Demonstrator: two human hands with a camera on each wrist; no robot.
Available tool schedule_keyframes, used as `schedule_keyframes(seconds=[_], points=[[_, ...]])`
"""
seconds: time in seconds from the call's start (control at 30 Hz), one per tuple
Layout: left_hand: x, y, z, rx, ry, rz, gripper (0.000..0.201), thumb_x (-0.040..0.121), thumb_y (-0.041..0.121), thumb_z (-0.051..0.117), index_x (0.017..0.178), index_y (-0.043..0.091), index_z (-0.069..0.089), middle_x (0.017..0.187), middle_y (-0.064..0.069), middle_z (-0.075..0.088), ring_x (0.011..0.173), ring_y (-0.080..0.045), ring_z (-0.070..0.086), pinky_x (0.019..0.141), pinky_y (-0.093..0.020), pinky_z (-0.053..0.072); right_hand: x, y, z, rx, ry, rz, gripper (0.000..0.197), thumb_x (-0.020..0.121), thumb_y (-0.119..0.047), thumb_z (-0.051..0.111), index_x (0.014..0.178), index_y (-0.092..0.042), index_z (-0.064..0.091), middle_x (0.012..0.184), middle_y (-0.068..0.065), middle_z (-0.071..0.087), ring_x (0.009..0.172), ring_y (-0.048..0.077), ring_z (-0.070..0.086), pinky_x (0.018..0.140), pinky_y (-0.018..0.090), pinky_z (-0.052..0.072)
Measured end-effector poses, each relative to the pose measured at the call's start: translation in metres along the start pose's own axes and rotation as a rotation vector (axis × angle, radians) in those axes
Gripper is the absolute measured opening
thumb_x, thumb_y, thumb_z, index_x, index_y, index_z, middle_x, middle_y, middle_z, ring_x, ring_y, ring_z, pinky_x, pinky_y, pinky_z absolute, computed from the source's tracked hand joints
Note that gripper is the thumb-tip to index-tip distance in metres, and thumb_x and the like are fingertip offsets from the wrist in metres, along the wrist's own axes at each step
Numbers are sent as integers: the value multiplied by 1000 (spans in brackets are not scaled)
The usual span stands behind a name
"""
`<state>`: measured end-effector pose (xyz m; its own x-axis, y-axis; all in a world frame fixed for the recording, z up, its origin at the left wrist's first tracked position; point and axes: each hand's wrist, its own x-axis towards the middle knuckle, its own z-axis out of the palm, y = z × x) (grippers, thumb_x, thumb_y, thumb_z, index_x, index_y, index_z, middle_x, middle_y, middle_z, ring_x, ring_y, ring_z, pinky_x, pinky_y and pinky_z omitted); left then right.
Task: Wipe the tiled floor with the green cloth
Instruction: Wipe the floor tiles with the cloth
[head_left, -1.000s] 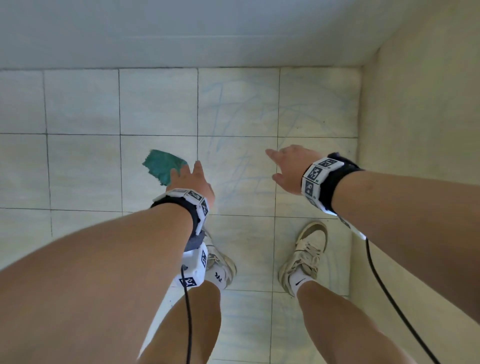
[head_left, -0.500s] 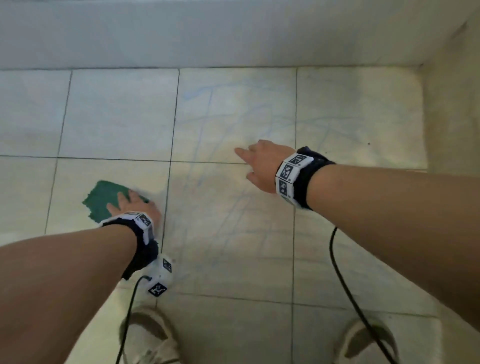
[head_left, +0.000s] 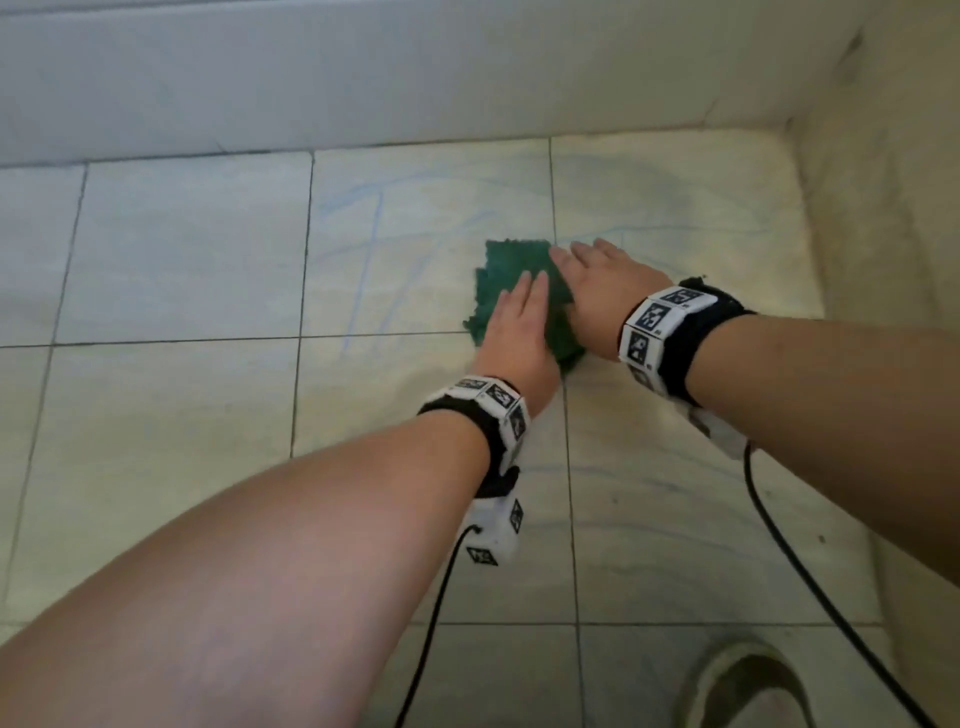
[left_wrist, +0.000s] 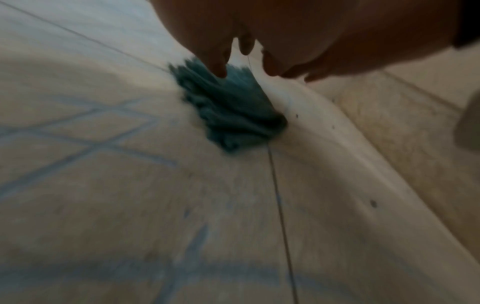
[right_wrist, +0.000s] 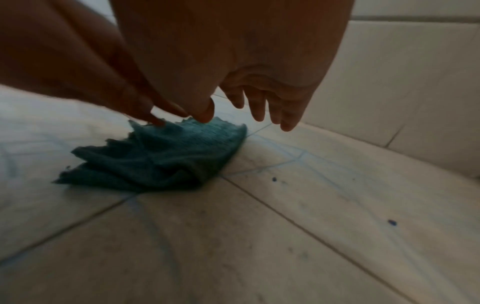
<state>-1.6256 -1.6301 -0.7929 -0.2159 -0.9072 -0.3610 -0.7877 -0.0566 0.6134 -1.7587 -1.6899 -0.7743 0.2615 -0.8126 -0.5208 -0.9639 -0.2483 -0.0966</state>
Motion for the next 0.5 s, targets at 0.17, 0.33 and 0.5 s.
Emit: schedule_keyframes(seconds=[0.17, 0.33, 0.5], points=[[4, -37, -50, 335, -64, -147, 90, 92, 19, 58, 157, 12, -2, 165, -11, -9, 151, -33, -10, 123, -38, 3, -14, -10, 2, 5, -23, -18, 73, 103, -31, 44, 160, -20, -1, 167, 5, 2, 153, 28, 3, 122, 45, 21], [9, -68, -49, 531, -189, -156, 113, 82, 49, 73, 157, 17, -5, 164, -9, -15, 150, -34, -13, 123, -46, 9, -9, -22, 27, -76, -66, -67, 74, 105, -36, 42, 159, -21, -7, 166, 1, -14, 153, 25, -10, 122, 42, 15], [29, -60, -51, 530, -186, -148, 121, 78, 46, 80, 157, 19, -8, 163, -9, -19, 150, -34, -16, 122, -50, 11, -7, -31, 34, -114, -64, -140, 76, 104, -45, 38, 159, -21, -9, 165, 4, -20, 152, 26, -15, 125, 41, 8]])
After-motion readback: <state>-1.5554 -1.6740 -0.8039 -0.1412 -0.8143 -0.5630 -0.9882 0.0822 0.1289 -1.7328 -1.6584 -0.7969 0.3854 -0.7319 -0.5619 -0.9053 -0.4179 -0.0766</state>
